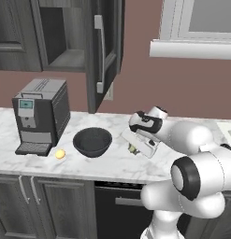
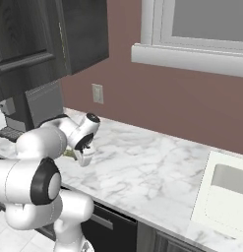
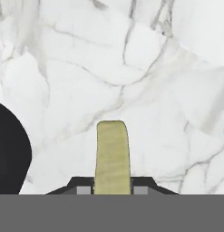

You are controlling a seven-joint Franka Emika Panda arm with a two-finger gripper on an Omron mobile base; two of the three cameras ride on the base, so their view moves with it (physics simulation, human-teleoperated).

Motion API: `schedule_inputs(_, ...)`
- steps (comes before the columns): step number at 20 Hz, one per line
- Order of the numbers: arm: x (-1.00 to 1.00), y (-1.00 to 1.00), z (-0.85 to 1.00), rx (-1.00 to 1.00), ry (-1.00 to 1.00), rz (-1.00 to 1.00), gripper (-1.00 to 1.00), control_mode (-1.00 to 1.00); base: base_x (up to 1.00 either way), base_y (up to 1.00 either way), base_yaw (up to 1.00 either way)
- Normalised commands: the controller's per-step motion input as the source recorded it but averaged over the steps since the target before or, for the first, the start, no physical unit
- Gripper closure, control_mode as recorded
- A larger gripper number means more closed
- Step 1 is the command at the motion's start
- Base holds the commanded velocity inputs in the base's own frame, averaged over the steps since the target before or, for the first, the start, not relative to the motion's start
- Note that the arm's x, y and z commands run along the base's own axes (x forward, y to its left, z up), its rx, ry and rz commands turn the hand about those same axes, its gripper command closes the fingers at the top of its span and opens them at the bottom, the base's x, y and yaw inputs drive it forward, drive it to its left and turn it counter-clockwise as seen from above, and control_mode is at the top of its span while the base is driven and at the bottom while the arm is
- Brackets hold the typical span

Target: Pick the egg and butter from the fridge and place them by the bowl for mixing.

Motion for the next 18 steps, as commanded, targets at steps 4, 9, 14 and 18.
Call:
schedule_inputs(4,0.01,0.24,-0.14,0.0,-0.18,0.11,1.0,-1.0,0.0,0.0,0.0)
schedule_inputs(9,0.1,0.24,-0.1,0.0,-0.14,0.05,1.0,-1.0,0.0,0.0,0.0)
schedule_inputs(14,0.23,0.18,-0.18,0.0,-0.06,0.0,1.0,-1.0,0.0,0.0,0.0)
schedule_inputs(18,0.28,0.08,-0.23,0.0,-0.04,0.0,1.0,-1.0,0.0,0.0,0.0)
